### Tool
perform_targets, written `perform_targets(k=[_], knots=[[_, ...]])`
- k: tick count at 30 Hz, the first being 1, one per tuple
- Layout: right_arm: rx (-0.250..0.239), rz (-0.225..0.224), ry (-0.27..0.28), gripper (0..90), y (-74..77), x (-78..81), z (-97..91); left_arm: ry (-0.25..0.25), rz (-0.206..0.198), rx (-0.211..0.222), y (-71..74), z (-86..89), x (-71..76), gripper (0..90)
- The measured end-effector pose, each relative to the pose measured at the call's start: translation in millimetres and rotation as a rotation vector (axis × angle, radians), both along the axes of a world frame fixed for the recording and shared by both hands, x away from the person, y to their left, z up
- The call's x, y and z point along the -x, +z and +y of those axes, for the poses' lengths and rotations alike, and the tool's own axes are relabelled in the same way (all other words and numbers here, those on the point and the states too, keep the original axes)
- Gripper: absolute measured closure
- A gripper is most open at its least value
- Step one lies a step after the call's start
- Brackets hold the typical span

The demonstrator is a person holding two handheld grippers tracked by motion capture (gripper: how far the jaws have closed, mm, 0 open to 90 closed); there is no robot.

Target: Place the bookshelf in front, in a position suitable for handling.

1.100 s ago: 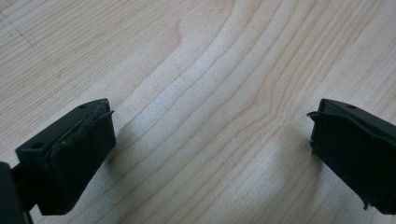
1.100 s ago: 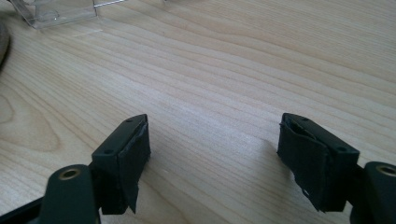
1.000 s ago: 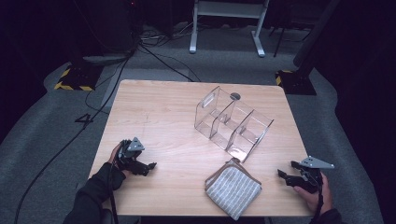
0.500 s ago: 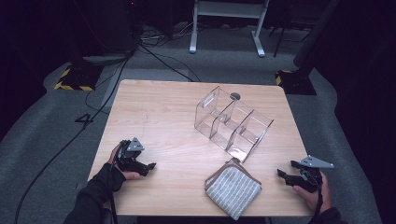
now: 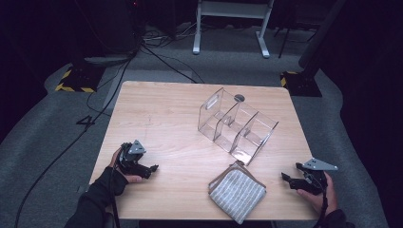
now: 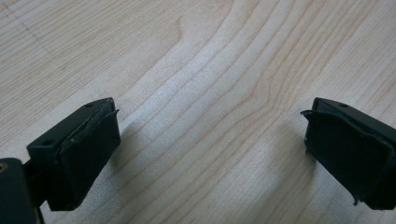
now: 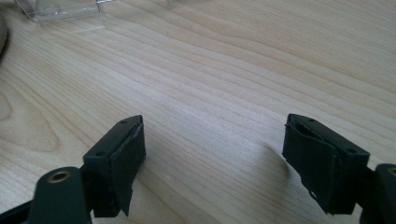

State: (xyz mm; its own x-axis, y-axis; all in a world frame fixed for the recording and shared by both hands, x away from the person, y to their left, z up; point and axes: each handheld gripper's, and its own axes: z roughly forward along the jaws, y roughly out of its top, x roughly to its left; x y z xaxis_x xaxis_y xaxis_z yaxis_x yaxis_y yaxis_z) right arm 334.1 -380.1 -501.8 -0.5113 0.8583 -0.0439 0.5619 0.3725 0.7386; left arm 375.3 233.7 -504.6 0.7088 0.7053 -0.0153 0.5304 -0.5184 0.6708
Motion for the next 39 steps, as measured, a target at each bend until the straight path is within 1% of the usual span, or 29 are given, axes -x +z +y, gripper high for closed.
perform_targets(k=[1,3,6,9,12,13,14,15,18,19,20,21,22,23,24,25,26,28,30,32,35,37,38,39], knots=[[0.004,-0.002,0.003,22.1,0.2,-0.2,0.7,0.0,0.0,0.0,0.0,0.0,0.0,4.3],[-0.012,0.001,0.013,22.9,1.2,-0.2,2.4,0.004,0.001,0.0,0.1,-0.4,0.1,4.4],[-0.017,0.0,0.037,23.4,3.9,0.5,6.3,0.007,0.0,0.001,0.0,-0.5,0.4,4.6],[-0.021,-0.006,0.063,23.6,9.2,1.5,11.6,0.008,0.0,0.0,0.2,-0.6,0.4,4.7],[-0.03,-0.014,0.08,24.8,15.7,3.1,16.3,0.01,0.0,0.001,0.1,-0.9,0.3,4.6],[-0.03,-0.014,0.08,24.8,15.7,3.1,16.3,0.01,0.0,0.001,0.1,-0.9,0.3,4.6],[-0.034,-0.015,0.093,24.8,18.0,3.7,18.3,0.01,0.002,0.002,0.1,-1.0,0.3,4.6],[-0.035,-0.026,0.116,25.5,23.0,5.9,23.9,0.007,0.002,0.001,0.2,-0.9,0.0,4.6],[-0.035,-0.029,0.153,25.9,28.9,9.3,32.6,0.006,-0.001,-0.006,0.4,-1.1,-0.6,4.6],[-0.035,-0.029,0.153,25.9,28.9,9.3,32.6,0.006,-0.001,-0.006,0.4,-1.1,-0.6,4.6],[-0.033,-0.033,0.168,26.2,30.9,10.9,36.4,0.013,0.004,0.0,0.3,-1.8,-0.4,4.6],[-0.034,-0.037,0.207,26.4,35.0,14.7,45.0,0.017,0.0,-0.001,0.4,-2.2,-0.4,5.4],[-0.034,-0.037,0.207,26.4,35.0,14.7,45.0,0.018,0.0,0.001,0.5,-3.0,-0.5,5.4],[-0.023,-0.039,0.24,26.7,37.1,18.2,53.6,0.011,-0.001,0.004,0.7,-3.4,-1.4,6.8],[-0.018,-0.038,0.252,26.7,37.6,19.2,56.7,0.019,0.0,0.009,0.8,-4.3,-1.7,7.9],[-0.017,-0.034,0.265,26.7,38.1,20.6,60.9,0.016,-0.001,0.011,1.1,-5.3,-2.6,9.1],[-0.017,-0.034,0.265,26.7,38.1,20.6,60.9,0.016,-0.001,0.011,1.1,-5.3,-2.6,10.3],[-0.006,-0.03,0.297,26.7,38.6,23.5,70.0,0.008,-0.004,0.011,1.7,-7.3,-4.6,11.4],[-0.001,-0.028,0.326,27.0,39.4,26.4,78.6,0.009,-0.002,0.022,2.4,-10.0,-6.7,15.9],[0.006,-0.027,0.341,27.4,40.3,28.1,84.6,0.001,0.002,0.018,3.5,-12.5,-8.5,16.0],[-0.005,-0.021,0.366,27.5,41.1,30.3,93.0,-0.014,-0.012,0.006,3.3,-17.6,-10.4,16.7],[0.0,-0.023,0.388,27.5,40.8,32.1,100.0,-0.022,-0.021,-0.002,3.5,-21.7,-11.9,16.6],[0.002,-0.022,0.398,27.5,40.7,32.8,104.0,-0.029,-0.01,0.002,3.8,-23.8,-13.3,17.3],[-0.005,-0.019,0.407,27.6,40.6,33.3,108.3,-0.025,-0.004,0.01,4.7,-25.9,-15.8,17.5]])
